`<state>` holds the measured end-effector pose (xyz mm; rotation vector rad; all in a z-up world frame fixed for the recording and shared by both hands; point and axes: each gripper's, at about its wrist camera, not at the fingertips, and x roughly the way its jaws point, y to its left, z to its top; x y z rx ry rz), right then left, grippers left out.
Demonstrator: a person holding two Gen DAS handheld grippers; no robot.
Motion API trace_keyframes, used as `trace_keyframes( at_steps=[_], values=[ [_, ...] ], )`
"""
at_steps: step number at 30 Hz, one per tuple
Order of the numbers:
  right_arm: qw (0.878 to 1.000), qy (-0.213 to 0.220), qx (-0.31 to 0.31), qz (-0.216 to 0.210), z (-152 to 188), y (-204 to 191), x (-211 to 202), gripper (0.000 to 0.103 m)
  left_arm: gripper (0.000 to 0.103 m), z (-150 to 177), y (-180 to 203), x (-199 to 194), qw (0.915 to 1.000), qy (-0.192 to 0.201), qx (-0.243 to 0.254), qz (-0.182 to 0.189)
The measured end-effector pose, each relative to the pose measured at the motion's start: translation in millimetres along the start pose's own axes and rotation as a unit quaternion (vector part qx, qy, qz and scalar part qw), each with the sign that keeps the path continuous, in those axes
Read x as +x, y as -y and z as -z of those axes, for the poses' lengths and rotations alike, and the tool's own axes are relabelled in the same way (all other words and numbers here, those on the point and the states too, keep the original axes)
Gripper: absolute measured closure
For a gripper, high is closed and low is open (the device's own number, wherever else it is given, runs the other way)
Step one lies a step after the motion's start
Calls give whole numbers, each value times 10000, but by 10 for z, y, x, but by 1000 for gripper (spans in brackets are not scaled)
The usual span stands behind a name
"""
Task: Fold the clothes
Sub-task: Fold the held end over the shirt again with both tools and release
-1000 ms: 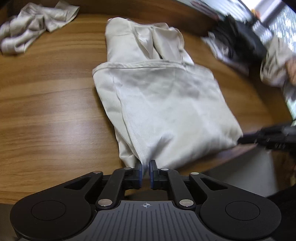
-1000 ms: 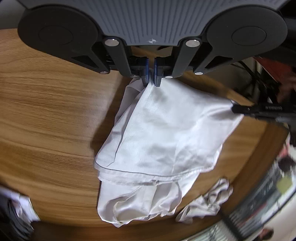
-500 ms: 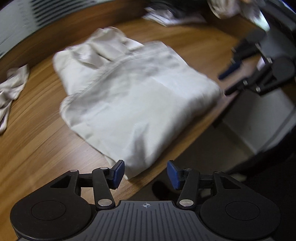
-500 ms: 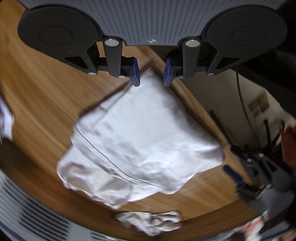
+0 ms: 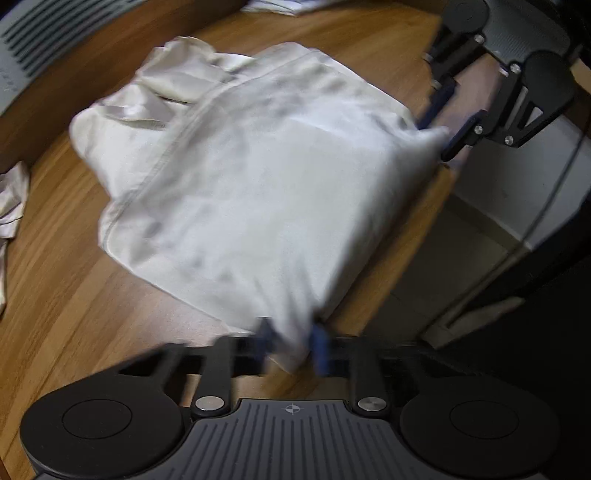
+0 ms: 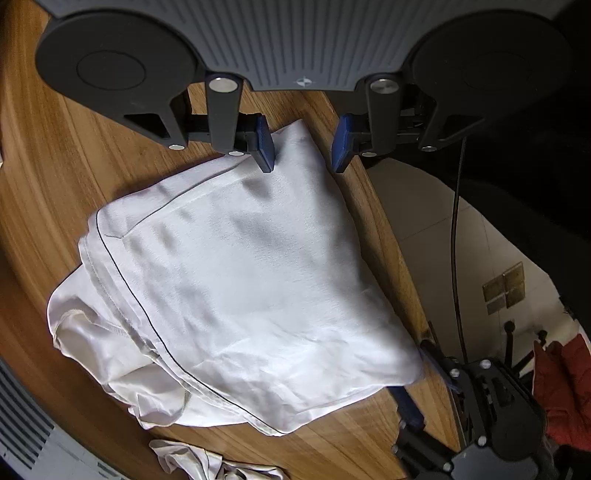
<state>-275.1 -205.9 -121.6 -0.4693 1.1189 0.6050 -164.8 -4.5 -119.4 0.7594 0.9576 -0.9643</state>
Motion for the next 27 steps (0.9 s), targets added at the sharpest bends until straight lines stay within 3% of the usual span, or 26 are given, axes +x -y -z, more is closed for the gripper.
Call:
trace_keyframes(
  at_steps=[1, 3, 5, 11, 17, 27],
  values=[
    [10000, -11, 52, 8, -15, 31, -1, 81, 94, -16, -37, -38, 9999, 57, -114, 59],
    [9996, 4, 249, -96, -52, 111, -45, 93, 95, -53, -109, -120, 9992, 174, -328, 171],
    [9994, 54, 321, -83, -109, 162, -152, 95, 95, -134, -178, -265, 9982, 339, -435, 230],
    [9986, 251, 446, 117, -349, 394, -637, 96, 95, -492, -572, -711, 9923, 870, -825, 297],
    [9958, 484, 647, 427, -692, 901, -1012, 96, 96, -950, -1148, -908, 9876, 1164, -1033, 208],
    [9869, 825, 923, 1038, -1359, 2063, -1099, 97, 96, -1801, -2302, -649, 9806, 1290, -1469, 150]
  ],
)
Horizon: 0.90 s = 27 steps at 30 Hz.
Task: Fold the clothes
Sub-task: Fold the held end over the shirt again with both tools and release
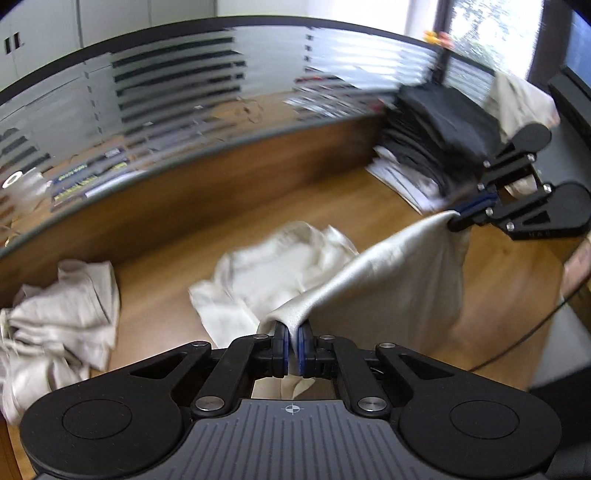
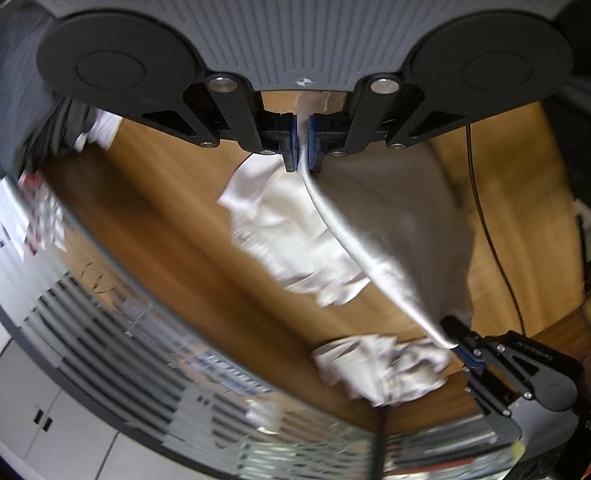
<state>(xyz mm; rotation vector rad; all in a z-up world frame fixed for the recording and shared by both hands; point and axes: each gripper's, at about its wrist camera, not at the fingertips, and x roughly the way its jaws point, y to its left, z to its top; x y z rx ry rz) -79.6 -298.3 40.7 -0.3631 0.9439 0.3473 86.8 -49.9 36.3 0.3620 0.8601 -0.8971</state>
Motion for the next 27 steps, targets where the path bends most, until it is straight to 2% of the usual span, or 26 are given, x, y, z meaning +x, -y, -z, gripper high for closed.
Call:
trace_keyframes(
  at_steps=[3, 9, 15, 21, 22, 24, 27],
  values=[
    [10000, -18, -26, 12, -225, 278, 262, 97, 96, -220, -282, 252, 9999, 16, -127, -72],
    [9992, -355, 131, -150, -487, 778, 1071, 97, 96, -385, -844, 1017, 9973, -337, -655, -71],
    [9959, -756, 340, -354, -491, 1047, 1852, 97, 96, -365, -1150, 1702, 9927, -731, -964, -31],
    [9926, -989, 560, -437, -382, 1141, 2230, 95, 92, -304, -1329, 2139, 9873, -989, -1240, 115],
    [9921, -1019, 582, -441, -369, 1145, 2267, 94, 89, -300, -1367, 2114, 9867, -948, -1315, 122],
    [9918, -1034, 643, -398, -334, 1160, 2283, 81, 85, -292, -1442, 2064, 9853, -867, -1464, 134],
    [9910, -1000, 833, -301, -277, 1196, 2216, 69, 70, -280, -1554, 1978, 9828, -741, -1686, 154]
  ],
)
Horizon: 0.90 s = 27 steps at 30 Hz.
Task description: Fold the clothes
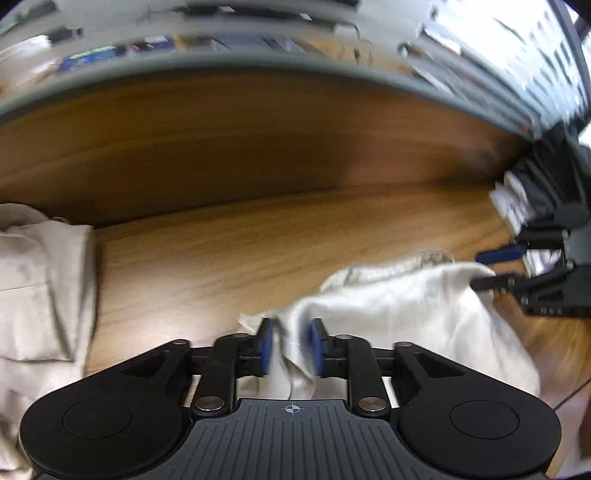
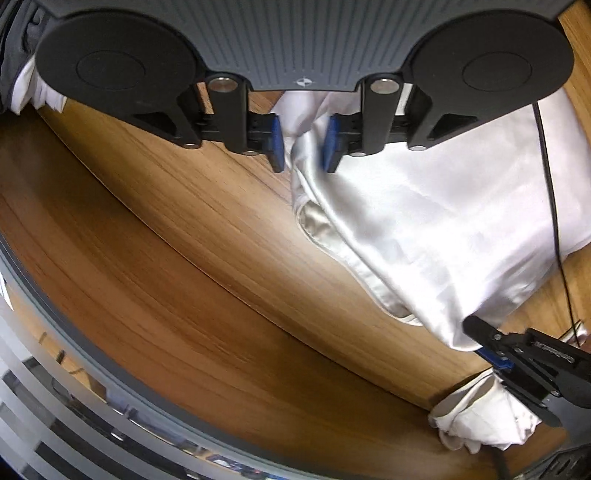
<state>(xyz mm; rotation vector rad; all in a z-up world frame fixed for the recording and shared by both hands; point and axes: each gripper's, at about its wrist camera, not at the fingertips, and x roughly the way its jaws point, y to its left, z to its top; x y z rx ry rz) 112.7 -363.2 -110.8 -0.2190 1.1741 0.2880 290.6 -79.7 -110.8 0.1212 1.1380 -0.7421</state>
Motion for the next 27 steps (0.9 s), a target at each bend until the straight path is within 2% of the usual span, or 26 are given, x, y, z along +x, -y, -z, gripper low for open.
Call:
trace_keyframes(
  at_steps=[2, 5, 8, 12, 18, 21, 27],
  values=[
    [9997, 73, 216, 32, 37, 57, -103, 63, 57, 1, -56, -160, 9998, 100, -143, 56],
    [9977, 265, 617, 66, 122, 119, -301, 57, 49, 72, -125, -406, 9991, 134, -360, 199],
    [9954, 325, 904, 23, 280, 100, -528, 45, 45, 219, -103, -586, 9989, -16, -416, 228],
    [9919, 346, 1223, -55, 506, 37, -809, 36, 41, 440, -53, -798, 9985, -197, -431, 274],
    [9895, 167, 1417, -214, 880, -270, -931, 29, 34, 855, 92, -889, 9980, -407, -262, 396],
    [9840, 219, 1745, -287, 1064, -435, -924, 29, 32, 1061, 226, -857, 9977, -560, -179, 350],
    [9802, 117, 1911, -500, 1285, -784, -815, 28, 30, 1428, 406, -729, 9967, -742, -89, 313]
  ],
)
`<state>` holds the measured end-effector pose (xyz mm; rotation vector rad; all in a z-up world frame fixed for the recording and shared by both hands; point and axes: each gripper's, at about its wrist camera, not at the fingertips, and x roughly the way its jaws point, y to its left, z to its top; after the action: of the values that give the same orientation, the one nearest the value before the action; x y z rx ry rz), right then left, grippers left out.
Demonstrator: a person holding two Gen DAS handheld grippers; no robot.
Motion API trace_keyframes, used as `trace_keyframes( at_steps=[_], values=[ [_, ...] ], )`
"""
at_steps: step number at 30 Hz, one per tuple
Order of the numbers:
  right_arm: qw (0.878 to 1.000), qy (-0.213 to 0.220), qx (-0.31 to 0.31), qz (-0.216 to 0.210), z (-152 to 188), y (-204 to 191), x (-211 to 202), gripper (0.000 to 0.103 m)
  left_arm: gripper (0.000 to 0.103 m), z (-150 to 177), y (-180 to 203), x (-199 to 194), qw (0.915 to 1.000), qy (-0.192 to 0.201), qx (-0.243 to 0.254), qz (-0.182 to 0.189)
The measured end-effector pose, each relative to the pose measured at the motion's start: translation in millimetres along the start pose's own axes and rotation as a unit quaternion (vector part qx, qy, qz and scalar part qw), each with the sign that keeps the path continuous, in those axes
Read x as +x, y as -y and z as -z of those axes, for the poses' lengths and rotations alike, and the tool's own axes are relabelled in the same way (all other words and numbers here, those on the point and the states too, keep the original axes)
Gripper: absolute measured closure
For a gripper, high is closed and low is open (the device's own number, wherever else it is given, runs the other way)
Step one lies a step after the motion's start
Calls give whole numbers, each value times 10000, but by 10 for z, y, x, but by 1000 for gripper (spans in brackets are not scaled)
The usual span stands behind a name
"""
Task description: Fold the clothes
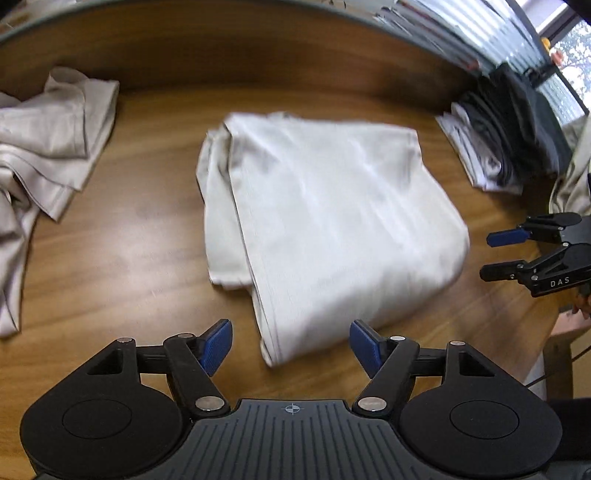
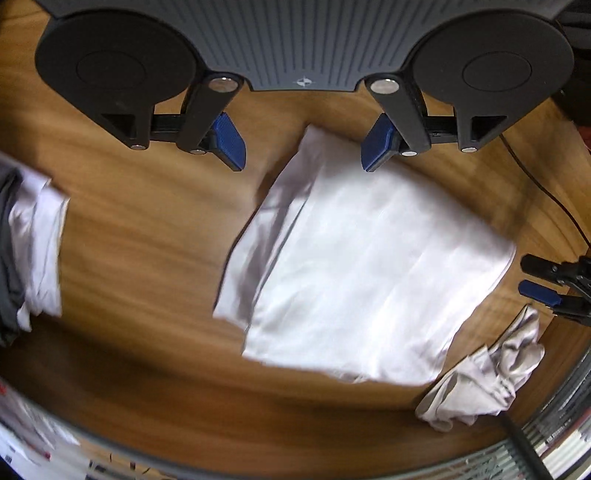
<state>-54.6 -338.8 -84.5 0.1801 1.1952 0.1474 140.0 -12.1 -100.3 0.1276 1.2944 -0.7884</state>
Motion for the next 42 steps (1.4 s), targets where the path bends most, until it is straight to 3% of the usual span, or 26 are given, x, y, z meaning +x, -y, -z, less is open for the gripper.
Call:
trace_keyframes(
  at_steps=[8, 10, 12, 16, 18, 20, 21, 24, 29, 37, 42],
  values=[
    [9998, -8, -152, -138, 188, -218, 271, 29, 30, 280, 142, 358, 9995, -146, 296, -20],
    [9997, -27, -220, -126, 183, -264, 391, 33, 31, 321, 172, 414, 9991, -97, 399, -57],
    [9995, -53, -303, -84, 181, -290, 497, 44, 32, 351, 199, 446, 9986, 8, 516, -128],
    [9988, -2, -482, 26, 193, -308, 607, 56, 45, 366, 209, 464, 9967, 269, 694, -328],
    [9983, 55, -575, 54, 206, -311, 617, 65, 56, 378, 205, 472, 9956, 376, 764, -402],
    [9975, 97, -693, 101, 219, -309, 613, 76, 78, 403, 199, 452, 9951, 459, 774, -409],
    [9973, 106, -725, 96, 223, -306, 603, 83, 80, 414, 196, 435, 9951, 496, 758, -399],
    [9971, 126, -743, 33, 234, -296, 564, 90, 86, 449, 190, 383, 9950, 598, 711, -368],
    [9975, -42, -701, 34, 313, -329, 456, 92, 86, 541, 279, 316, 9958, 541, 653, -348],
    [9973, -349, -605, -226, 718, -407, 159, 92, 86, 1056, 488, 173, 9986, 289, 434, -74],
    [9976, -497, -461, -127, 927, -467, 28, 90, 84, 1297, 518, 135, 9996, 169, 212, -12]
  ],
)
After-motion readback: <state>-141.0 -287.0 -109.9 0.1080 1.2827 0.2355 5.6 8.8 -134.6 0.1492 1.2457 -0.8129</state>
